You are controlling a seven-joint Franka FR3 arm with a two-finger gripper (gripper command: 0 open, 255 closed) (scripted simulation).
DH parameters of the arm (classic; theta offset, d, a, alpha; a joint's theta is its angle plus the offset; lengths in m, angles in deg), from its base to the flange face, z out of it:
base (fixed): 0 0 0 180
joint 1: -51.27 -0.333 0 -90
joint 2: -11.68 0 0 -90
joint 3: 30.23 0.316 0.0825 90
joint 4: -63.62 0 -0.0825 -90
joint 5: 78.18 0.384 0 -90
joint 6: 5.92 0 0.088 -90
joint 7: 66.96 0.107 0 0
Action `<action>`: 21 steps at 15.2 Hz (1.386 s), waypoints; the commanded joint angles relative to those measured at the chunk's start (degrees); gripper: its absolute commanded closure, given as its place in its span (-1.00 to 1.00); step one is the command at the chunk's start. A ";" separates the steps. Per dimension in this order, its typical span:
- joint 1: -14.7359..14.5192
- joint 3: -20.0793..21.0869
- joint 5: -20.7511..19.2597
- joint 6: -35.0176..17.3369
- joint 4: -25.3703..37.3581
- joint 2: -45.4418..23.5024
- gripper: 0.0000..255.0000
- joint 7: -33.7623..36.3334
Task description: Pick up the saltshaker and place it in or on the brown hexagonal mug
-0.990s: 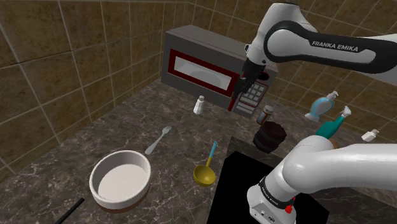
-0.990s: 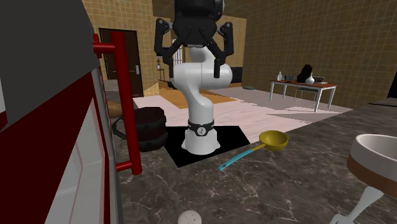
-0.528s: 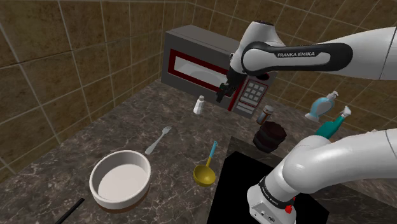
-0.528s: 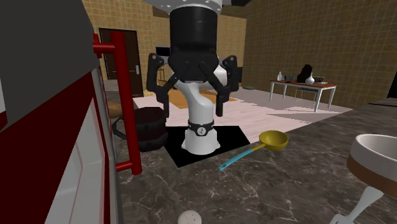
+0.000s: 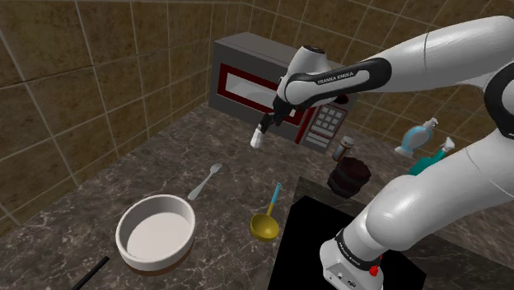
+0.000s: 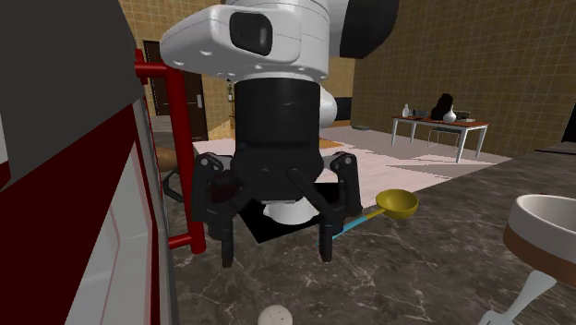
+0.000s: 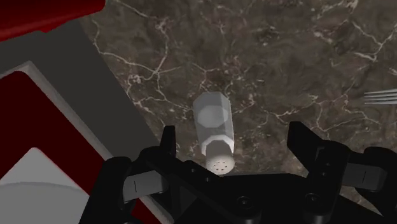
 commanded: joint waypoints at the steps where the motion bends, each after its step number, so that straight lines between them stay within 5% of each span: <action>1: -0.16 -0.22 0.57 -4.17 1.80 -4.67 -1.00 -0.24; 10: -0.31 -0.33 1.53 -11.08 1.89 -11.37 -1.00 -0.87; 17: -0.31 -0.33 1.53 -11.07 1.89 -11.36 -1.00 -0.87; 18: -0.31 -0.33 1.53 -11.07 1.89 -11.36 1.00 -0.87; 21: -0.30 -0.33 1.54 -11.06 1.91 -11.37 1.00 -0.89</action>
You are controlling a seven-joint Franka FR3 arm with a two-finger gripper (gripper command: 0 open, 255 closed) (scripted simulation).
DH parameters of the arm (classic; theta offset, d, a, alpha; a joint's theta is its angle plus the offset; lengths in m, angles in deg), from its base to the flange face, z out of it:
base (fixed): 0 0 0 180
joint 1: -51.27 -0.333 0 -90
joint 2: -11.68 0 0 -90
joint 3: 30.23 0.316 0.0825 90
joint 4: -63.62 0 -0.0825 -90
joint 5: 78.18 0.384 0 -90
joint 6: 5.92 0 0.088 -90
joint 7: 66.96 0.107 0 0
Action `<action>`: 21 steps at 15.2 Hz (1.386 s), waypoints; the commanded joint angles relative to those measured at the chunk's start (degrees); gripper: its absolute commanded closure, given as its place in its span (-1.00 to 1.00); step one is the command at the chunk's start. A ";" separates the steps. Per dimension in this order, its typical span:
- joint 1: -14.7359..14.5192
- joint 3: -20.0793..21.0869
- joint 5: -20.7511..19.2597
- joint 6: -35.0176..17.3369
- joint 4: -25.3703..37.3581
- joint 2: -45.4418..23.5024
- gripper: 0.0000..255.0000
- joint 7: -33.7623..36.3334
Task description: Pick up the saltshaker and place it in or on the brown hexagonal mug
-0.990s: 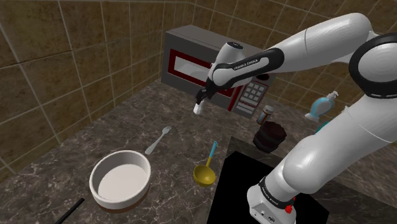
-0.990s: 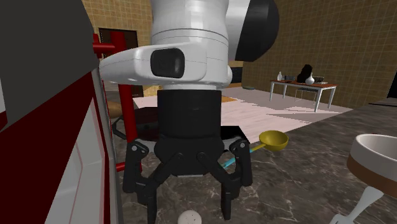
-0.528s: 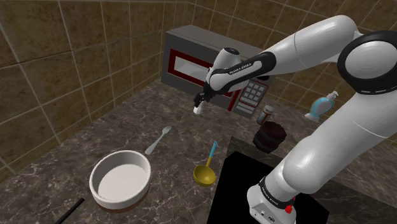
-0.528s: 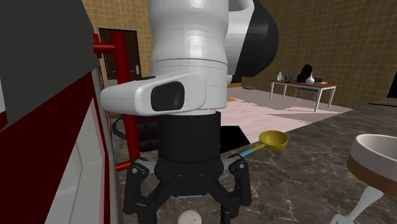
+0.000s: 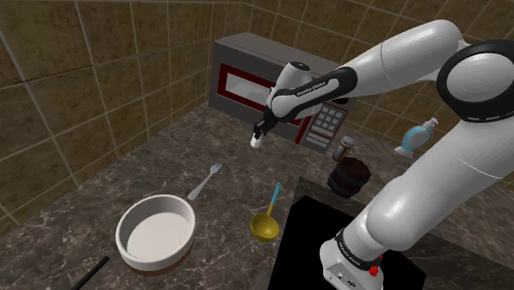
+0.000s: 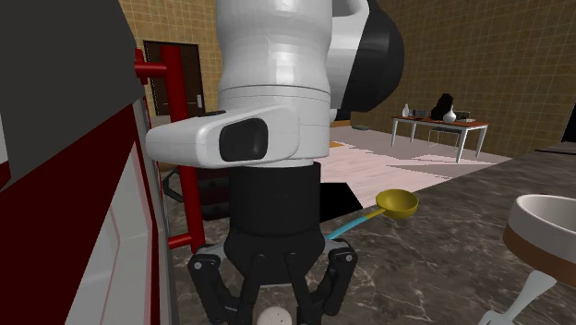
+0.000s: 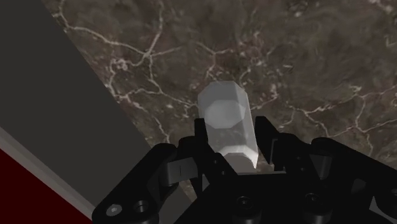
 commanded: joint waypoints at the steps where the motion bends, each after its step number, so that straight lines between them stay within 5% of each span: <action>1: 0.01 -0.01 0.00 0.00 -0.01 -0.03 1.00 0.00; 6: 0.00 -0.01 0.00 -0.02 -0.03 -0.03 1.00 0.01; 21: 0.14 0.19 -0.95 12.30 4.84 7.45 1.00 0.74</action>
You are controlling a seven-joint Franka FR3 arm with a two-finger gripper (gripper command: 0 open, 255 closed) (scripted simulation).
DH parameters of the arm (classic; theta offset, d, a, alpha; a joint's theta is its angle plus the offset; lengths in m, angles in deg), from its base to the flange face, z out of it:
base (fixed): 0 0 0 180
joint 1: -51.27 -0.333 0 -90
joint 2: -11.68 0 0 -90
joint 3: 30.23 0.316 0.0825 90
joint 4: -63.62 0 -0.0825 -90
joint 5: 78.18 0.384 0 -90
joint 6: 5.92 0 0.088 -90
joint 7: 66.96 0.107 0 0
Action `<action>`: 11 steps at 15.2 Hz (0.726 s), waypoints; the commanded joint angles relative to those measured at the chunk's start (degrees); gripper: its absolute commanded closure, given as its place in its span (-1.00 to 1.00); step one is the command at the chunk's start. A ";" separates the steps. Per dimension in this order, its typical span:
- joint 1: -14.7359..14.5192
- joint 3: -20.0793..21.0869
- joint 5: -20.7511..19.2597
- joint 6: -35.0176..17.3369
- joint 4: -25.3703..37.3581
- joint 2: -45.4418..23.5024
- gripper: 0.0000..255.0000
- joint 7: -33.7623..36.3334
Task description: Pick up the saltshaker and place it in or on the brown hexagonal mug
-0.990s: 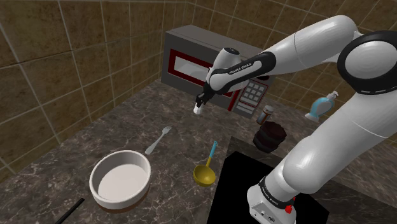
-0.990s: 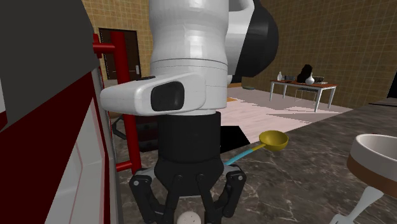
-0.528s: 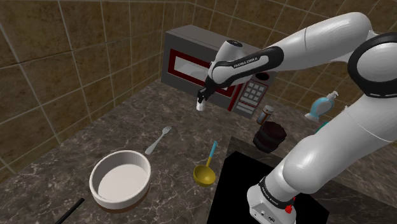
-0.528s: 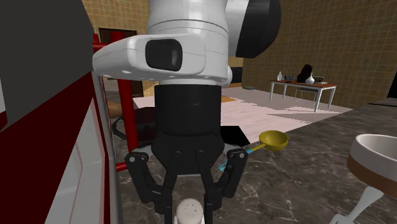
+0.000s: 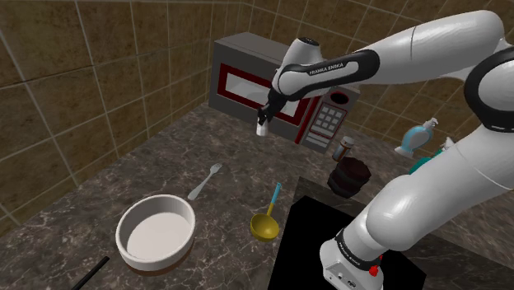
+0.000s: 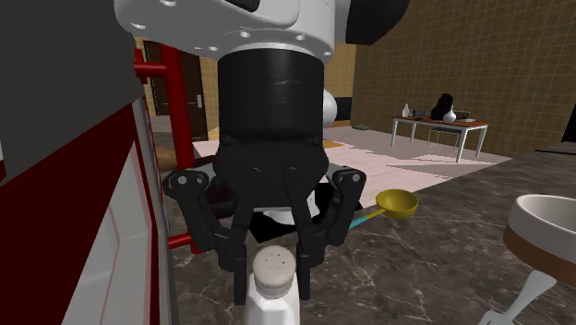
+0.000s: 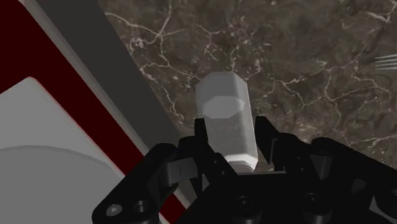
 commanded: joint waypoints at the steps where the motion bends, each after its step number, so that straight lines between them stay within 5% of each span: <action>1: -0.02 0.12 -0.13 1.74 0.59 1.16 1.00 0.24; 11: 0.00 0.28 -0.35 9.76 5.49 4.30 1.00 0.44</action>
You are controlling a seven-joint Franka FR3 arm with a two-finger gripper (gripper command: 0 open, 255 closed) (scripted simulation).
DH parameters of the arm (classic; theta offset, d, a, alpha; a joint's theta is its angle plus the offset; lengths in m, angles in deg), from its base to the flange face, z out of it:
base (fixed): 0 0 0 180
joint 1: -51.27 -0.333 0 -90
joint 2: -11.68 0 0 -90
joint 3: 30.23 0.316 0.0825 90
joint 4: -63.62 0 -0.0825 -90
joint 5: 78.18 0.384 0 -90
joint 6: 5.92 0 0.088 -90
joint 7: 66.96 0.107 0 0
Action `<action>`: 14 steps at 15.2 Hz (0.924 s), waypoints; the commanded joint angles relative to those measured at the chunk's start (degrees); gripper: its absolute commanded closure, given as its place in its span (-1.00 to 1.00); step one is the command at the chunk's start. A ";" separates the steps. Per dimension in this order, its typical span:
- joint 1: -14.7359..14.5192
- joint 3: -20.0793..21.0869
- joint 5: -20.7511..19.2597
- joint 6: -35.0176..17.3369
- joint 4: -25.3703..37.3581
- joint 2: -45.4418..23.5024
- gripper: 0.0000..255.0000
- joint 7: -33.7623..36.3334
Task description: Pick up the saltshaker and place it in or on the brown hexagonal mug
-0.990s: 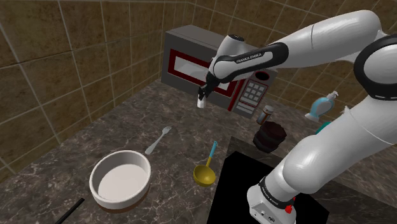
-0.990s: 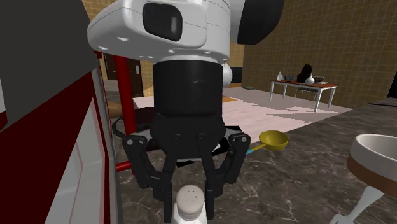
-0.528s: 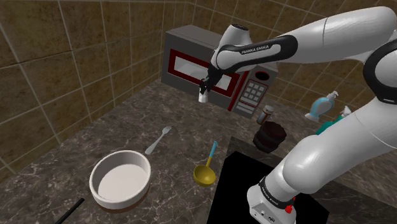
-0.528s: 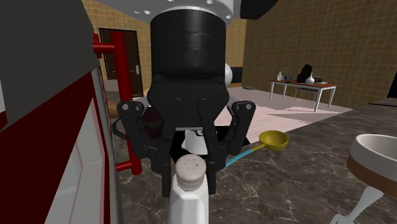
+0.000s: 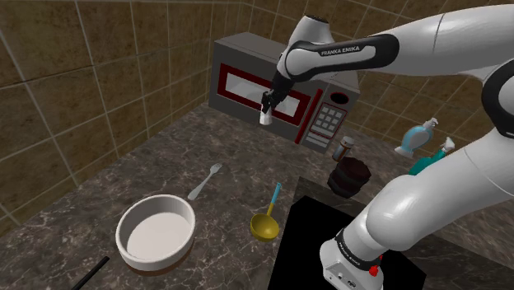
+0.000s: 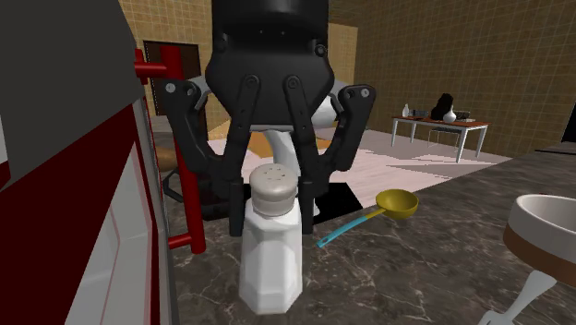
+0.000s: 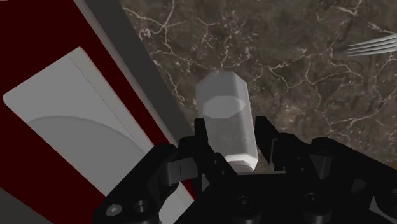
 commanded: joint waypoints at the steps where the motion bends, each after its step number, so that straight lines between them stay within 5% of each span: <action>1: -0.01 0.05 -0.03 1.61 1.10 0.50 1.00 0.06; 11: -0.03 0.19 -0.08 8.94 6.82 2.11 1.00 0.14; 14: 0.92 -1.05 -0.58 9.51 1.32 8.20 1.00 -1.72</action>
